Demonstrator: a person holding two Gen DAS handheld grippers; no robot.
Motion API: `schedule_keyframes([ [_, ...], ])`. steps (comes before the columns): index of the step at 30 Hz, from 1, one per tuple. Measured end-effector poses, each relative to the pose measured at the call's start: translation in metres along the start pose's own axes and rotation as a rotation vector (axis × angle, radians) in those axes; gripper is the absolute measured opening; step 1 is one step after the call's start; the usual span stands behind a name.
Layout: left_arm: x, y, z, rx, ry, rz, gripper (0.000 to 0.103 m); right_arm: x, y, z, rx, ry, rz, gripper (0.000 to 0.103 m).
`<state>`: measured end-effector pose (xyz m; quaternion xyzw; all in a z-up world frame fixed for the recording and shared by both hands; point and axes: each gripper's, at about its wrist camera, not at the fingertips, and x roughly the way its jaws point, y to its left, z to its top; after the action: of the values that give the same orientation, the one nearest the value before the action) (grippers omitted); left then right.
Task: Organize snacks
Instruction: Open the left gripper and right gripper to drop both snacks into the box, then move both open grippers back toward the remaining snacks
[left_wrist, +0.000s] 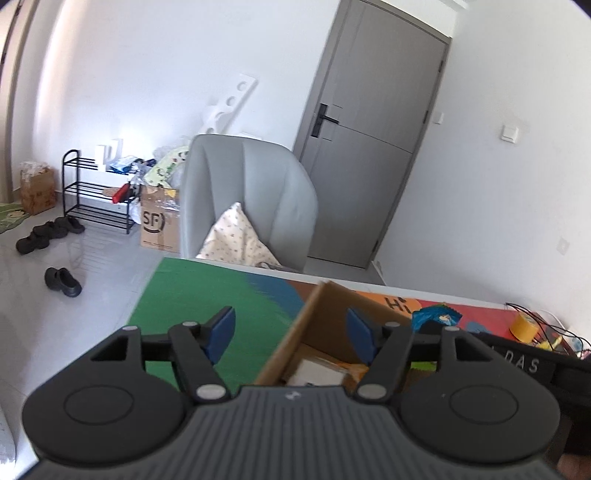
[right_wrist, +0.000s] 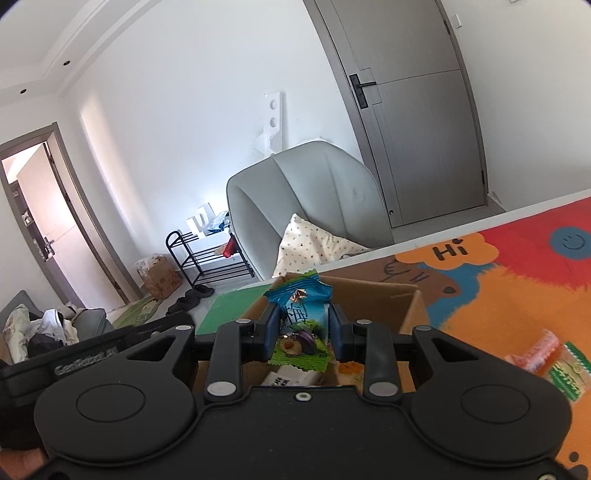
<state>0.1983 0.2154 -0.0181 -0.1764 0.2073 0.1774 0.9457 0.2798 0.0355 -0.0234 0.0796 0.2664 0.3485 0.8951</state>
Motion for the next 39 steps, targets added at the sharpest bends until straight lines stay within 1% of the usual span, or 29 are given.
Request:
schedule_keyframes([
  [3,-0.005,0.009,0.004,-0.017,-0.009,0.017,0.071,0.005,0.005,0.004,-0.004,-0.005,0.012,0.031],
  [4,-0.006,0.012,0.005,-0.022,-0.011,0.022,0.071,0.006,0.008,0.006,-0.010,-0.006,0.021,0.034],
  [7,-0.010,0.017,0.007,-0.031,-0.010,0.035,0.077,0.003,0.012,0.007,-0.018,-0.005,0.017,0.058],
  [11,-0.013,0.015,0.005,-0.029,-0.003,0.043,0.084,-0.006,0.007,0.004,-0.007,-0.002,0.005,0.059],
  [13,-0.016,0.013,0.004,-0.043,0.006,0.027,0.085,-0.012,0.001,0.003,0.008,0.003,-0.003,0.059],
  [15,-0.019,0.012,0.001,-0.058,0.008,0.023,0.089,-0.020,-0.006,0.001,0.018,0.000,-0.011,0.061],
  [18,-0.025,0.003,-0.006,-0.040,0.009,0.041,0.092,-0.032,-0.016,-0.005,0.027,0.005,-0.014,0.068],
  [22,-0.030,-0.010,-0.015,-0.035,0.025,0.039,0.095,-0.049,-0.029,-0.013,0.044,0.007,-0.022,0.074],
  [24,-0.034,-0.016,-0.020,-0.025,0.023,0.035,0.098,-0.057,-0.037,-0.017,0.054,0.004,-0.024,0.077],
  [26,-0.038,-0.025,-0.026,-0.013,0.022,0.032,0.101,-0.067,-0.044,-0.021,0.063,-0.003,-0.025,0.085],
  [28,-0.038,-0.035,-0.031,-0.003,0.040,0.025,0.101,-0.075,-0.051,-0.024,0.072,-0.011,-0.024,0.088],
  [32,-0.042,-0.049,-0.038,0.005,0.069,-0.001,0.101,-0.092,-0.066,-0.028,0.103,-0.017,-0.013,0.102],
  [33,-0.044,-0.051,-0.041,0.006,0.076,-0.008,0.101,-0.097,-0.070,-0.029,0.115,-0.021,-0.004,0.103],
  [35,-0.046,-0.058,-0.045,0.016,0.094,-0.022,0.101,-0.105,-0.075,-0.031,0.122,-0.029,-0.003,0.103],
  [39,-0.053,-0.070,-0.052,0.015,0.104,-0.033,0.101,-0.120,-0.086,-0.036,0.142,-0.043,-0.017,0.103],
])
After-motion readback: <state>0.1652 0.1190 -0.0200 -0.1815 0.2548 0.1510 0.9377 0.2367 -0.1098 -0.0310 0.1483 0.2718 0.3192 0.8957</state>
